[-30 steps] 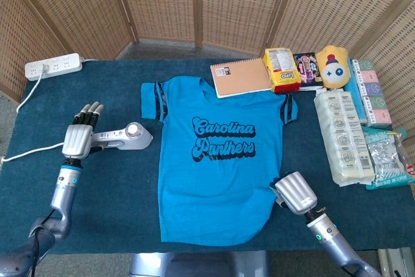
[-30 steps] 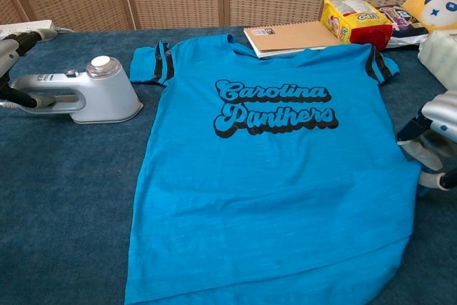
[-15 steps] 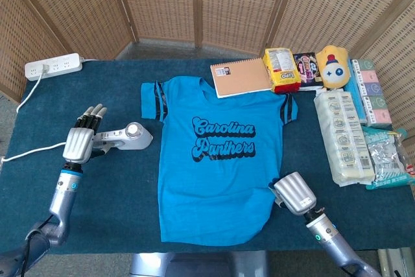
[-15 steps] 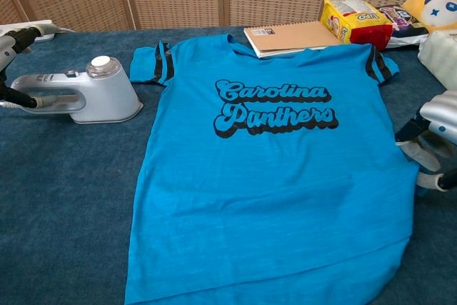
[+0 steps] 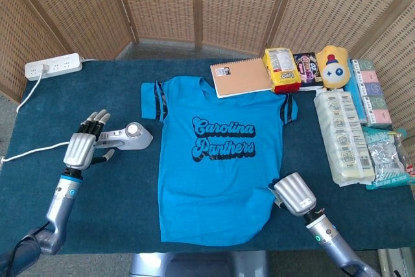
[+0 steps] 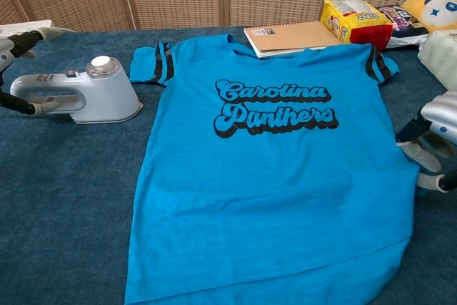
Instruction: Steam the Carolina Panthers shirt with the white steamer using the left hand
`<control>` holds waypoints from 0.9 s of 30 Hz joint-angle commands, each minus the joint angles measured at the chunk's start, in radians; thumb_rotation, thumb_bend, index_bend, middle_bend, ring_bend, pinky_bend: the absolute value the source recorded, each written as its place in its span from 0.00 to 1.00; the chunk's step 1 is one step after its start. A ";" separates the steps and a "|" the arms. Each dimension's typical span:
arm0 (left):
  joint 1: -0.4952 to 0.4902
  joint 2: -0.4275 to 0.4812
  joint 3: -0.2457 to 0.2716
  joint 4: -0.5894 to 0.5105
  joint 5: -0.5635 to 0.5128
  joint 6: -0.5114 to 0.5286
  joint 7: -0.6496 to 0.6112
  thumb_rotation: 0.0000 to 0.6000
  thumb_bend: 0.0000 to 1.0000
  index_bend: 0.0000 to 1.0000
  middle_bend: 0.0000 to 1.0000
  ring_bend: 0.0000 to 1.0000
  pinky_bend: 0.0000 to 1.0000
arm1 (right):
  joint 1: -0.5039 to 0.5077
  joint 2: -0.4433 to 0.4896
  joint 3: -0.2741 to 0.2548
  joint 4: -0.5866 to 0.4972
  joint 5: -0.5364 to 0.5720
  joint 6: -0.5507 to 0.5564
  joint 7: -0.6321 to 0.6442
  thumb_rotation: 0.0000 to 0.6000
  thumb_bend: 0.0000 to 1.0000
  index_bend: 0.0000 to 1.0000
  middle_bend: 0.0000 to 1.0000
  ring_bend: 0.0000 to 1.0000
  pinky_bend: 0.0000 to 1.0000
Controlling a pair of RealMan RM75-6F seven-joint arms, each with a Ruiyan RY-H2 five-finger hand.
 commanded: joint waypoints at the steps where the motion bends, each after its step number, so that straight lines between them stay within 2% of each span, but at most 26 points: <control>1: 0.016 0.043 0.013 -0.082 0.019 0.024 0.023 1.00 0.24 0.00 0.01 0.00 0.15 | -0.005 0.007 -0.003 -0.004 0.002 0.002 -0.002 1.00 0.37 0.79 0.74 0.75 0.77; 3: 0.022 0.064 0.016 -0.123 0.026 0.035 0.035 1.00 0.24 0.00 0.01 0.00 0.15 | -0.008 0.015 -0.007 -0.009 0.007 -0.004 -0.005 1.00 0.37 0.76 0.73 0.74 0.75; 6: 0.027 0.089 0.015 -0.170 0.032 0.047 0.047 1.00 0.24 0.00 0.01 0.00 0.15 | -0.009 0.030 -0.013 -0.022 0.015 -0.021 -0.020 1.00 0.36 0.68 0.69 0.64 0.69; 8: 0.030 0.100 0.010 -0.182 0.033 0.056 0.049 0.99 0.23 0.00 0.01 0.00 0.15 | -0.012 0.038 -0.015 -0.027 0.018 -0.026 -0.043 1.00 0.36 0.59 0.62 0.57 0.62; 13: 0.039 0.128 -0.003 -0.213 0.027 0.070 0.054 0.91 0.21 0.00 0.01 0.00 0.15 | -0.014 0.067 -0.022 -0.058 0.033 -0.055 -0.081 1.00 0.37 0.44 0.50 0.46 0.50; 17: 0.049 0.155 -0.008 -0.246 0.027 0.084 0.061 0.88 0.21 0.00 0.01 0.00 0.15 | -0.016 0.087 -0.027 -0.082 0.048 -0.076 -0.096 1.00 0.38 0.28 0.39 0.36 0.40; 20: 0.060 0.181 -0.008 -0.284 0.024 0.089 0.074 0.87 0.21 0.00 0.01 0.00 0.15 | -0.020 0.104 -0.028 -0.097 0.054 -0.079 -0.101 1.00 0.38 0.24 0.37 0.34 0.38; 27: 0.097 0.241 0.001 -0.393 0.010 0.101 0.123 0.88 0.21 0.00 0.01 0.00 0.15 | -0.037 0.126 -0.030 -0.103 0.047 -0.046 -0.068 1.00 0.39 0.23 0.35 0.32 0.36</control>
